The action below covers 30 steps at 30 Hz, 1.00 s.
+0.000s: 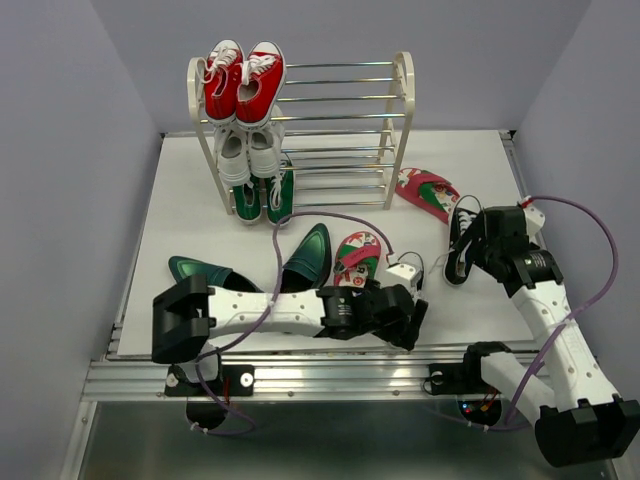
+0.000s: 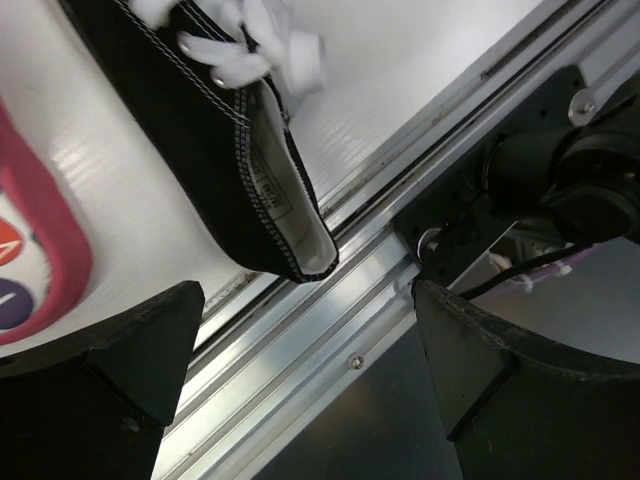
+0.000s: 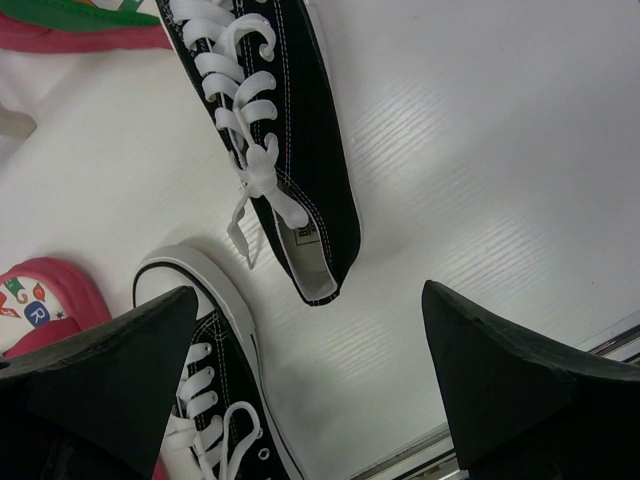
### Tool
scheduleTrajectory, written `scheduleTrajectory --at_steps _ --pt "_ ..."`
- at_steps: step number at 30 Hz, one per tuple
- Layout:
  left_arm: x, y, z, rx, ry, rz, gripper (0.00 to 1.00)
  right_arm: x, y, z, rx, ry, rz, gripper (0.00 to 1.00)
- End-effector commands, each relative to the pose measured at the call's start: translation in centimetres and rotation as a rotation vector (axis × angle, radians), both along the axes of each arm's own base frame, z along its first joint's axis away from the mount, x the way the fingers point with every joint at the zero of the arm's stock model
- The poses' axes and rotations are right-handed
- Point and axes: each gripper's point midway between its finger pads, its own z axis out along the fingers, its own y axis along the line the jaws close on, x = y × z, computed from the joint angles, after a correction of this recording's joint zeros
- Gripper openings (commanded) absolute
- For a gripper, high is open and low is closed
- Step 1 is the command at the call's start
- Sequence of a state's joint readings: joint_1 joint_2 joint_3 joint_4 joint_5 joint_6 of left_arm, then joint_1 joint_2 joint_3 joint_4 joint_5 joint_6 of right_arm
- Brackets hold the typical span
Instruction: Place and organize the shoes onto the shoe shelf
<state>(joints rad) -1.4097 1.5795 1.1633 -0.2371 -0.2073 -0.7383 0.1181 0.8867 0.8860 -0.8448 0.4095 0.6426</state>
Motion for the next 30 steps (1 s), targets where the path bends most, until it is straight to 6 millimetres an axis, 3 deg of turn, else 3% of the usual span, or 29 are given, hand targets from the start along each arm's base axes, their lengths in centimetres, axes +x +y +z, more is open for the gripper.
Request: scheduleTrajectory --at_steps 1,5,7,14,17,22,23,25,27,28,30 --pt "-1.8 -2.8 -0.3 0.016 0.014 -0.06 0.99 1.0 0.3 0.7 0.006 -0.064 0.022 1.0" --pt "-0.3 -2.4 -3.1 0.156 -0.019 0.027 0.99 1.1 0.7 0.2 0.021 -0.067 0.042 1.0" --pt "0.4 -2.7 -2.8 0.162 -0.036 0.068 0.99 1.2 0.8 0.1 0.021 -0.065 0.056 1.0" --pt "1.0 -3.2 -4.9 0.253 -0.059 0.068 0.96 1.3 0.6 0.2 0.001 -0.063 0.056 1.0" --pt "1.5 -3.4 -5.2 0.274 -0.068 0.078 0.81 1.2 0.6 0.1 0.0 -0.059 0.059 1.0" --pt "2.1 -3.0 -6.5 0.322 -0.058 0.095 0.67 1.3 0.5 0.1 0.0 -0.065 0.054 1.0" --pt "2.3 -2.9 -6.4 0.321 -0.058 0.1 0.55 1.3 0.5 0.2 0.0 -0.069 0.055 1.0" --pt "2.4 -3.0 -6.3 0.317 -0.063 0.1 0.43 1.3 0.5 0.3 -0.001 -0.07 0.056 1.0" --pt "2.8 -3.2 -6.1 0.314 -0.075 0.1 0.06 1.3 0.5 0.4 -0.002 -0.073 0.057 1.0" --pt "3.3 -3.1 -5.9 0.316 -0.094 0.122 0.0 1.3 0.6 0.4 -0.001 -0.073 0.061 1.0" --pt "3.9 -2.7 -4.8 0.313 -0.13 0.15 0.0 1.4 0.6 0.6 -0.001 -0.083 0.06 1.0"
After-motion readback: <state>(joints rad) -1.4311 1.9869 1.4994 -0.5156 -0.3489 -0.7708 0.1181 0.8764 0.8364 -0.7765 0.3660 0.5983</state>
